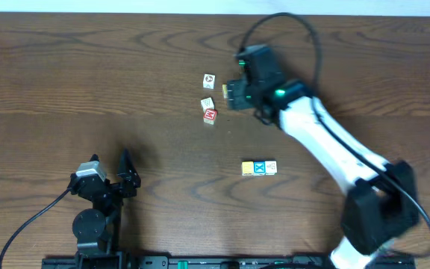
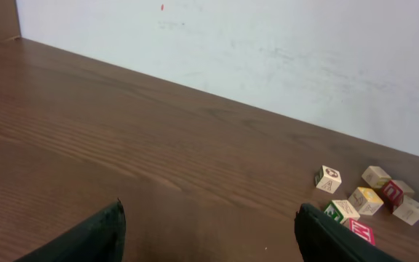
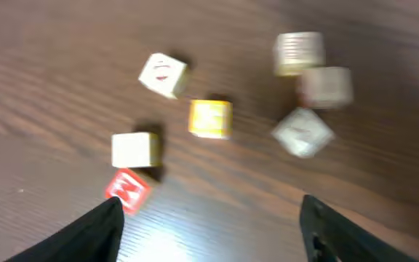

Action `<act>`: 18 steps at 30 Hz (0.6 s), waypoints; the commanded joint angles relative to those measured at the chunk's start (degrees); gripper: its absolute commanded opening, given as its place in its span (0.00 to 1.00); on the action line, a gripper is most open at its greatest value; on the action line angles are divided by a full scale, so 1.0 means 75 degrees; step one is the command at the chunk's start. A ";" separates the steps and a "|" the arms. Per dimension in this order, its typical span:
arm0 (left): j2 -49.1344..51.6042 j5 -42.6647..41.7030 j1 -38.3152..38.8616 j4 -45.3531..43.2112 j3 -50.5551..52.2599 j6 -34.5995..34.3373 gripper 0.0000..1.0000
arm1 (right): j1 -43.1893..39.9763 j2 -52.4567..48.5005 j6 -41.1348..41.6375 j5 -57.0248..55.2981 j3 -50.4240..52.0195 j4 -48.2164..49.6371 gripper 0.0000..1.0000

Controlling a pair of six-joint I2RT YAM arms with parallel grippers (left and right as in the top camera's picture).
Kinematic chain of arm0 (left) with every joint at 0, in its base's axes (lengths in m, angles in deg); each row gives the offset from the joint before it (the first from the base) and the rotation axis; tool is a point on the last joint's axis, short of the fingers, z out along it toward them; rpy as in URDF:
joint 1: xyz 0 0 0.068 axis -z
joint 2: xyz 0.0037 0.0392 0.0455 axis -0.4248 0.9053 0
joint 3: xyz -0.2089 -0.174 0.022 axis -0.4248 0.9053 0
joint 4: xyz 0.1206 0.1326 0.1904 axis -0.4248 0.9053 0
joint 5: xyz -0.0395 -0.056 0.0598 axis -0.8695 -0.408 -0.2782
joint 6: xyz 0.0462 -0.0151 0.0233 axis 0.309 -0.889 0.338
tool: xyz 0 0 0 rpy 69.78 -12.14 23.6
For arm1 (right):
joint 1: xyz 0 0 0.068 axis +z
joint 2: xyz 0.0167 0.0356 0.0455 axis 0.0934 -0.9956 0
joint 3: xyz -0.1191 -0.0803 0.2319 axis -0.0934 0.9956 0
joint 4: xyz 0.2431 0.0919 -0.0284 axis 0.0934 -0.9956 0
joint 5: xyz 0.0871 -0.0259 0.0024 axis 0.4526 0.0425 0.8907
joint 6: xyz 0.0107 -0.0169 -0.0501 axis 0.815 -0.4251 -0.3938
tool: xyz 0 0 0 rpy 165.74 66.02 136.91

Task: Lift 4 blocks
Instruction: 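Move the right gripper back to the block cluster, then grasp the red M block with the right gripper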

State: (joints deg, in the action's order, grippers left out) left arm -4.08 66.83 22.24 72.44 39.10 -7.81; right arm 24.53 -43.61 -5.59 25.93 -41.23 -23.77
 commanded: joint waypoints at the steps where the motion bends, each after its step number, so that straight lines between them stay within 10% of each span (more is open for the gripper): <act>1: -0.0012 0.0230 0.0009 0.0338 0.0093 0.0058 0.75 | 0.0606 -0.1020 0.0262 0.0102 -0.0883 -0.0017 0.76; 18: -0.0012 0.0230 0.0009 0.0338 0.0093 0.0058 0.75 | 0.1105 -0.2649 -0.0930 -0.0067 -0.1445 -0.0379 0.68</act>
State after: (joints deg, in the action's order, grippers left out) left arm -4.08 66.83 22.24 72.44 39.10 -7.73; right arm 33.49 -63.24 -9.17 27.35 -50.80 -26.30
